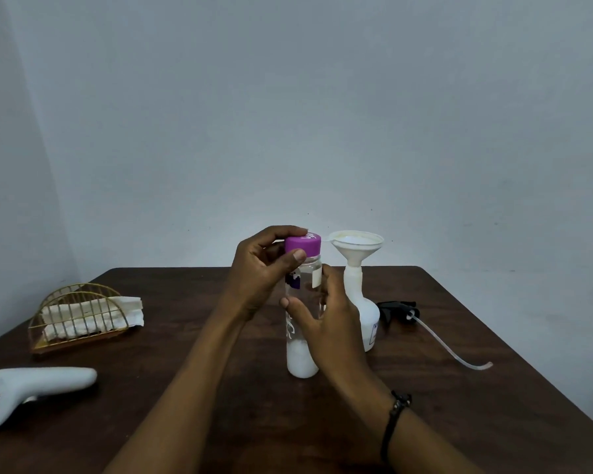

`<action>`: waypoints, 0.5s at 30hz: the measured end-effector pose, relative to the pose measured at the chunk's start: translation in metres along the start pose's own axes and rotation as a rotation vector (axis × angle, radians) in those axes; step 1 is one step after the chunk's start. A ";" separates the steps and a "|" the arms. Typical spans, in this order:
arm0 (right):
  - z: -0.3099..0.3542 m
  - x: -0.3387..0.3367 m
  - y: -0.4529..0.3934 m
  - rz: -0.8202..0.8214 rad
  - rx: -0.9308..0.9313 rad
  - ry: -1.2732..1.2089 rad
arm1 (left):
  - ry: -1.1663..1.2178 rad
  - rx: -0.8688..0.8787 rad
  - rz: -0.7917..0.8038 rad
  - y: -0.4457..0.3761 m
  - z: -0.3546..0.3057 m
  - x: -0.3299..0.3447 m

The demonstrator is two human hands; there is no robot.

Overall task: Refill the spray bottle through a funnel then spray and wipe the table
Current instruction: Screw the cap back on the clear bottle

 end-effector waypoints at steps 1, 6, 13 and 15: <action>-0.001 0.000 -0.001 0.000 0.003 -0.001 | -0.008 0.005 -0.020 0.000 0.000 0.001; -0.001 0.000 -0.001 0.012 0.015 -0.021 | -0.162 0.141 -0.195 0.005 -0.004 0.003; 0.001 -0.002 0.003 -0.006 0.011 -0.011 | 0.050 -0.014 -0.137 0.003 0.007 0.006; 0.002 -0.003 0.003 -0.004 0.005 0.000 | 0.145 -0.066 -0.053 0.000 0.015 0.006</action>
Point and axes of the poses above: each hand's wrist, its own y-axis away from the middle knuckle, its own x-axis out of the palm, z = x × y, the point moved 9 cm from there along -y, towards the middle knuckle, and after that the axes turned 6 degrees about -y, right-handed, at the moved point
